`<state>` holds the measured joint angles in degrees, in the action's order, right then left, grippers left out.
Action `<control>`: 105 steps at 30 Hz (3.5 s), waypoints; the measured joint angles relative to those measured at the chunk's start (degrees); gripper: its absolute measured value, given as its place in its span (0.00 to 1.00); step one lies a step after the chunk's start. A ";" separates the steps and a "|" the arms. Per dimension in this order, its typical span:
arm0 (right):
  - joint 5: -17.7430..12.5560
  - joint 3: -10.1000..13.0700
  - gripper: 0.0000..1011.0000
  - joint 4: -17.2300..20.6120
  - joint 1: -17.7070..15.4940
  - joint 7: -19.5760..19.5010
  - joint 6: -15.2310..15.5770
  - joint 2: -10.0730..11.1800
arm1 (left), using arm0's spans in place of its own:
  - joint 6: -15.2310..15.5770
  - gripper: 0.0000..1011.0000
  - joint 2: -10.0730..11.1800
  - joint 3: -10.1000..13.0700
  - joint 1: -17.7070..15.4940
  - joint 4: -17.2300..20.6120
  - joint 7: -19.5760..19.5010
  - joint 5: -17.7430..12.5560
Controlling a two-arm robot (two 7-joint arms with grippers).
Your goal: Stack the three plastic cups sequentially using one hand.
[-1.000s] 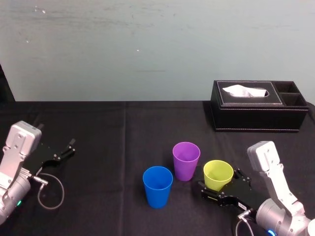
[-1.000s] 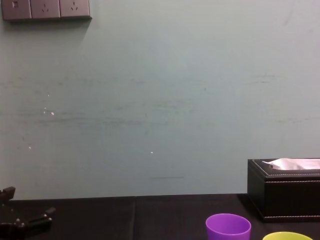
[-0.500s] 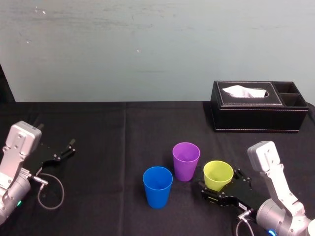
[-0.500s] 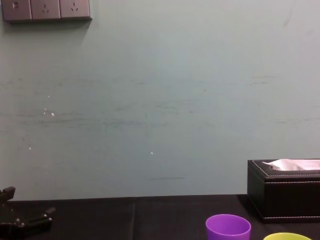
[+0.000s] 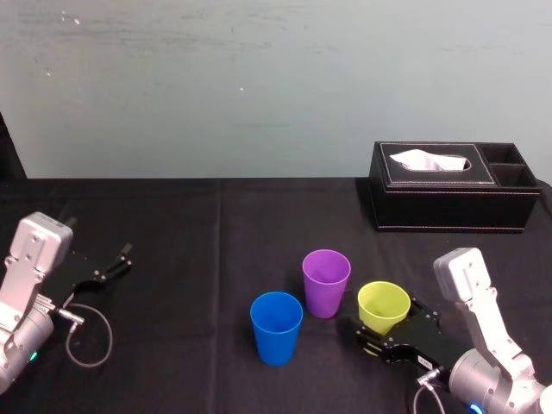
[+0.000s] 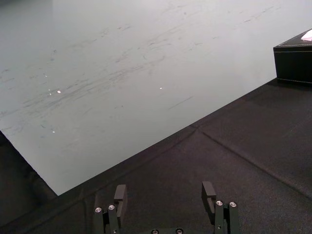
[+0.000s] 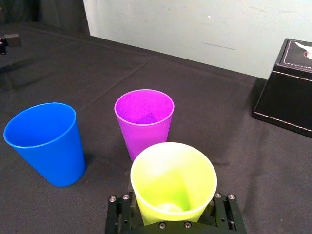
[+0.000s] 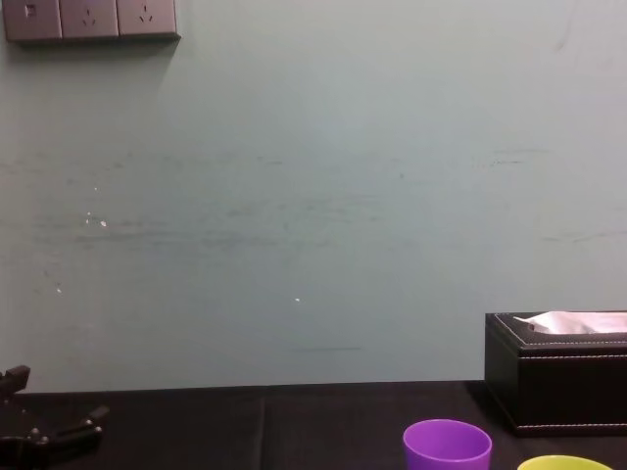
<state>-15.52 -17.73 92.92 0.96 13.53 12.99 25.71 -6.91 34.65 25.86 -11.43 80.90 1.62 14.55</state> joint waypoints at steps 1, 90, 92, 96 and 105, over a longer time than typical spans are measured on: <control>-0.01 0.00 0.80 0.00 0.00 0.00 -0.01 0.00 | 0.00 0.99 0.00 0.00 0.00 0.00 0.00 0.00; -3.06 -4.23 0.72 -9.37 16.65 6.74 0.26 -5.51 | 0.00 0.99 0.00 0.00 0.00 0.00 0.00 0.00; -2.96 -4.31 0.73 -9.53 16.68 6.76 0.23 -5.51 | 0.00 0.99 0.00 0.00 0.00 0.00 0.00 0.00; -2.75 -4.48 0.73 -9.97 16.72 6.84 0.11 -5.55 | 0.00 0.99 0.00 0.00 0.00 0.00 0.00 0.00; -2.12 -4.75 0.72 -10.59 16.85 7.04 -0.45 -5.67 | 0.00 0.99 0.00 0.00 0.00 0.00 0.00 0.00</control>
<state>-17.64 -22.48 82.33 17.81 20.57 12.54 20.03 -6.91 34.64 25.86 -11.43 80.90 1.62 14.55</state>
